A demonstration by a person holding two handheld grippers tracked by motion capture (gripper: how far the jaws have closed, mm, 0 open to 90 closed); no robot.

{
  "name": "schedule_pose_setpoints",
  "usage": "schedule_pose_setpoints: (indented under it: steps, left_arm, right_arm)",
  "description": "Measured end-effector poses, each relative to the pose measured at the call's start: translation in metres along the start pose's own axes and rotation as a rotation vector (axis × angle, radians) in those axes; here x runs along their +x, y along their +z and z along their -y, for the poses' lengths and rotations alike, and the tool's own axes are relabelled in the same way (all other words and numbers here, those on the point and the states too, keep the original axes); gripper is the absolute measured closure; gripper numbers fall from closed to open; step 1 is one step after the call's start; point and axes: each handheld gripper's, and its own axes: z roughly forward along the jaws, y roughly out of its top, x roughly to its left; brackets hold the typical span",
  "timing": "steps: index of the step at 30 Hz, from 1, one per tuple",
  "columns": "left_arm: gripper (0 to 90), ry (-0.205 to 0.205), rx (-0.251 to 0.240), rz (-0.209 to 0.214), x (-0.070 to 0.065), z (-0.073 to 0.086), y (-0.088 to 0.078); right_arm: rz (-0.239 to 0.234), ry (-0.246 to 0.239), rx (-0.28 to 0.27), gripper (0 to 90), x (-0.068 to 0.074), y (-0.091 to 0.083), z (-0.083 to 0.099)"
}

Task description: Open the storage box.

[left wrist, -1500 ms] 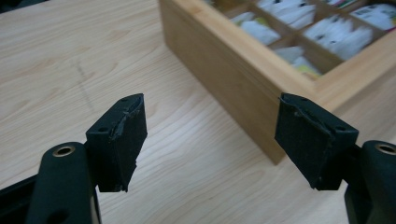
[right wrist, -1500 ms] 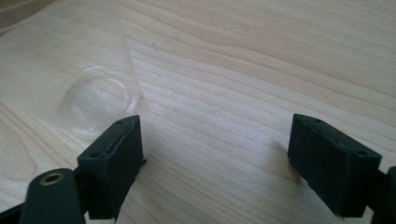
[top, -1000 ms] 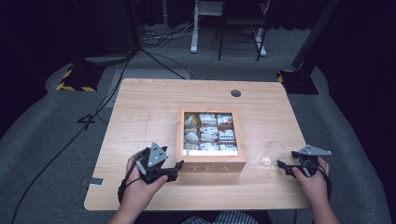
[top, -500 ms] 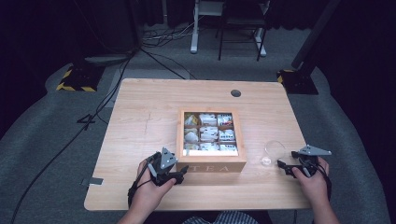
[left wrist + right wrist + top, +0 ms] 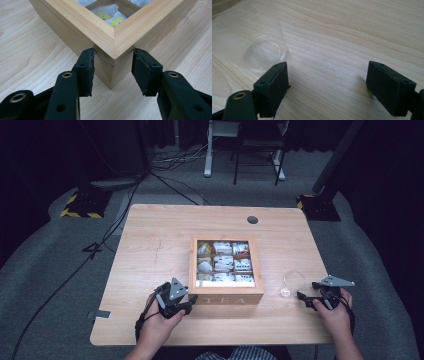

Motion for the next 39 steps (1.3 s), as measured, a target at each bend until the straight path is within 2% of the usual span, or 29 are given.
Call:
schedule_pose_setpoints:
  steps: [4, 11, 14, 20, 24, 29, 32, 39]
  left_arm:
    - [52.7, 0.004, -0.003, -0.003, 0.0, 0.0, 0.0]
    - [53.0, 0.05, -0.01, -0.039, -0.003, -0.002, -0.002]
    - [53.0, 0.05, -0.014, -0.037, -0.002, -0.003, -0.003]
    - [52.6, 0.053, -0.049, -0.045, -0.002, -0.007, -0.008]
    - [49.0, 0.049, -0.071, -0.045, 0.0, -0.012, -0.008]
    - [45.5, 0.095, -0.111, -0.099, 0.0, -0.019, -0.009]
    - [44.2, 0.1, -0.137, -0.102, 0.002, -0.025, -0.012]
    - [41.3, 0.1, -0.142, -0.095, 0.007, -0.036, -0.014]
  right_arm:
    - [0.0, 0.0, 0.0, 18.3, 0.0, 0.0, 0.0]
    - [0.001, 0.002, 0.001, 18.3, 0.0, 0.0, 0.0]
    - [0.001, 0.002, 0.001, 18.3, 0.0, 0.0, 0.0]
    - [0.0, 0.0, 0.0, 18.3, 0.0, 0.0, 0.0]
    - [0.0, 0.001, 0.0, 18.3, 0.0, 0.0, 0.0]
    - [0.001, 0.002, 0.001, 18.3, 0.0, 0.0, 0.0]
    - [0.001, 0.002, 0.001, 18.3, 0.0, 0.0, 0.0]
    - [0.0, 0.0, 0.0, 18.3, 0.0, 0.0, 0.0]
